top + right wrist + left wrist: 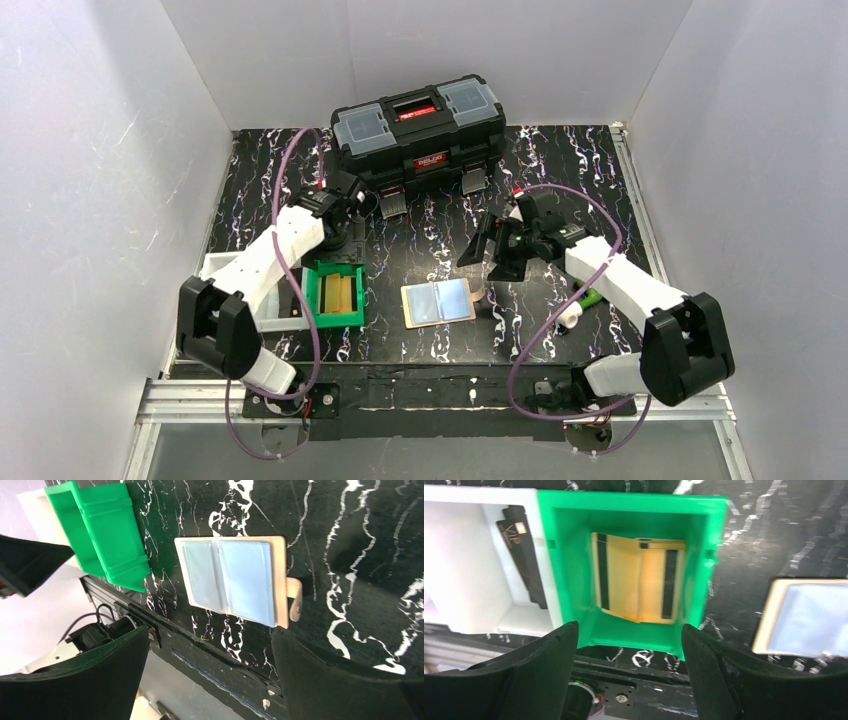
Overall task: Take the credit cards out of the card holder
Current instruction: Place the credit card in the storage box, then remove the credit card from the card holder.
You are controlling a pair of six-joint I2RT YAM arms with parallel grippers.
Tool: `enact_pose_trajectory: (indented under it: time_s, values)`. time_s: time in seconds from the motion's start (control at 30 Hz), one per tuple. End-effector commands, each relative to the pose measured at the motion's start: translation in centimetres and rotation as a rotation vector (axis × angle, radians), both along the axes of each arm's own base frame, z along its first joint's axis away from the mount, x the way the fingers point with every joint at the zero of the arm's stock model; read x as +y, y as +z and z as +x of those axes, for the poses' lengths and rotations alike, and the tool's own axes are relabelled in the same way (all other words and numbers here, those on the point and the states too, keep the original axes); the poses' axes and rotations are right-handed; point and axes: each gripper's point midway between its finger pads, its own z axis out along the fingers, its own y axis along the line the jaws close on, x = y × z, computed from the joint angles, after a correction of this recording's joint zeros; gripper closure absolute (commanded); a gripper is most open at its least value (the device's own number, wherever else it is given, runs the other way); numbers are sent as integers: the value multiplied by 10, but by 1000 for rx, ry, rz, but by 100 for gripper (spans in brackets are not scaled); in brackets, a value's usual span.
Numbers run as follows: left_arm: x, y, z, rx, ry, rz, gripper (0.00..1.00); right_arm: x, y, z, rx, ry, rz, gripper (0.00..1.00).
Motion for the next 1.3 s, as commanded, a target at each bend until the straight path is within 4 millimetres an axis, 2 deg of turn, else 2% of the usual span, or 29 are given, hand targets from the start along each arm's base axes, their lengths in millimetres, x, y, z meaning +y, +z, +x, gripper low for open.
enact_pose_trajectory:
  time_s: [0.0, 0.23, 0.4, 0.67, 0.77, 0.9, 1.0, 1.27]
  values:
    - [-28, 35, -2, -65, -56, -198, 24, 15, 2, 2, -25, 42, -65, 2]
    - [-69, 55, -8, -53, -124, -430, 21, 46, -2, -7, -20, 106, -167, 2]
    - [-83, 66, -8, -53, -138, -527, 20, 62, -14, -9, -4, 135, -216, 5]
    - [-90, 65, -3, -16, -115, -623, 20, 83, -35, -11, 10, 209, -361, 14]
    - [-89, 65, -2, -11, -106, -644, 20, 91, -44, -12, 26, 233, -390, 23]
    - [-88, 67, 0, -10, -97, -674, 20, 104, -53, -18, 36, 274, -425, 41]
    - [-88, 71, 1, -22, -92, -693, 20, 108, -62, -24, 51, 301, -469, 42]
    - [-91, 74, 3, -20, -87, -723, 20, 103, -82, -31, 68, 319, -588, 40]
